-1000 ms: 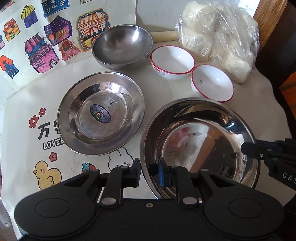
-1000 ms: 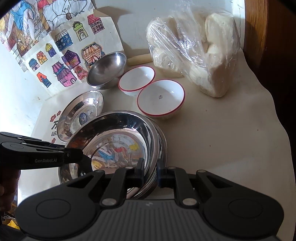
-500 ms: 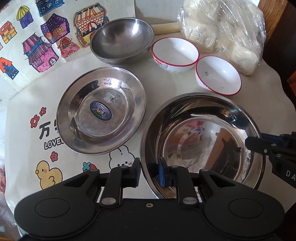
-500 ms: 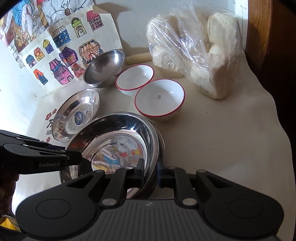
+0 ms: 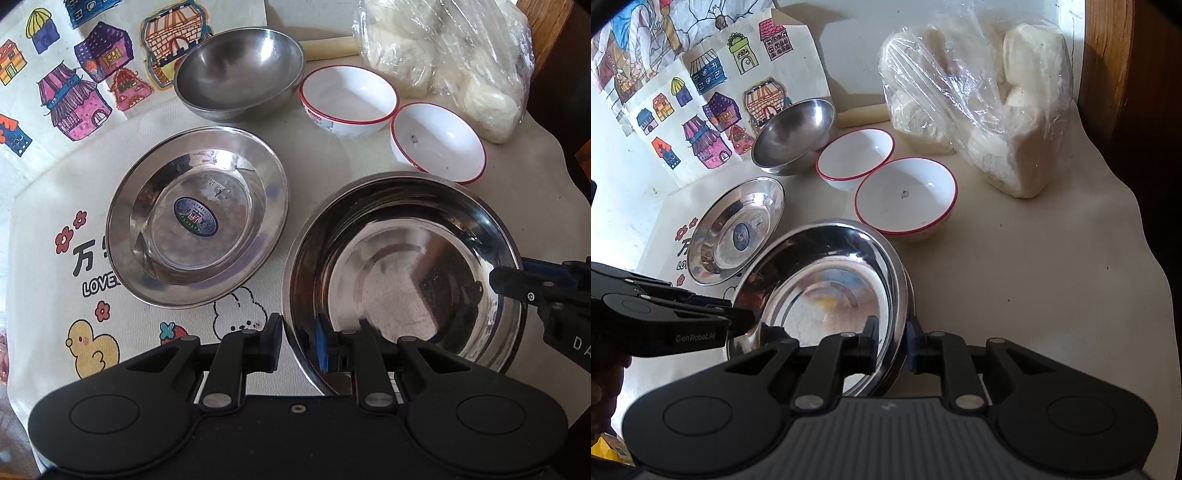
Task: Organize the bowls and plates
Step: 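Open both tools and release the large plate on the stack, then move both tools to the rim of the blue-sticker steel plate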
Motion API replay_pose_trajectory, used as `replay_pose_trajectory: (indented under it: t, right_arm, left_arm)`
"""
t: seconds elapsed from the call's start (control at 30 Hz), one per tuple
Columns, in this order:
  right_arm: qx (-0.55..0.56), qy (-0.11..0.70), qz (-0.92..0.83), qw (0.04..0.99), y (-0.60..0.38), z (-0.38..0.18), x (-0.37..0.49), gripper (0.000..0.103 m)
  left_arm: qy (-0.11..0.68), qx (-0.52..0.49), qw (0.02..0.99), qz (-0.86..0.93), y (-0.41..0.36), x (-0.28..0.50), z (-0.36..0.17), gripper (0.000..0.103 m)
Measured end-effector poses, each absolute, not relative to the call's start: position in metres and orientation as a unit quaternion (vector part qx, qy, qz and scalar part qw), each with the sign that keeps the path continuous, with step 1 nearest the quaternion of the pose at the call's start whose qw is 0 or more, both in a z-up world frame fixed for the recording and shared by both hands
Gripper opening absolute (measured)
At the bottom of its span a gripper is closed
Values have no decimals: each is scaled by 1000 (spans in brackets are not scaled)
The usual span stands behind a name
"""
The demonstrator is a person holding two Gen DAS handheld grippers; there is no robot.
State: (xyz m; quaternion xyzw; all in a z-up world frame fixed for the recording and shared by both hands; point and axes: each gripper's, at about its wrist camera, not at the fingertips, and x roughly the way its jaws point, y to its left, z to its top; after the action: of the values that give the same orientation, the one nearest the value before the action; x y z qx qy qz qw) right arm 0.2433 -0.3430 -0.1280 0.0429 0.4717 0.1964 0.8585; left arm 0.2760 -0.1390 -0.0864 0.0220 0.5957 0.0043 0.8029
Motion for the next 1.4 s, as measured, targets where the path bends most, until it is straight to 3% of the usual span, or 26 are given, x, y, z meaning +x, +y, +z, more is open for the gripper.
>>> replay_pose_trajectory:
  t: [0.17,0.27,0.37,0.57,0.63,0.73,1.4]
  right_arm:
    - [46,473,192,859,-344,-129,244,31]
    - [50,468,193,861,-345,-127,242,32]
    - [50,463,193,864,-345,-124,240,41]
    - [54,454,187,870,-345,-118,238,73]
    - [52,451,172,874,-345,-117,238,96]
    - [52,454,149,877,-344,-117,240,102]
    - [-8,466,140,874,-293,-98,243,103]
  left_arm:
    - [594,4,805,6,-132,273,-81,30]
    - [585,-14,811,11,-124,269,-74,45]
    - [574,-33,818,17,-115,265,-66,65]
    - [549,-61,833,46,-93,257,-52,94]
    - [542,-65,836,57,-84,255,-52,99]
    - [537,-66,838,70,-71,252,-52,100]
    - [518,-160,831,125,36,257,-71,102]
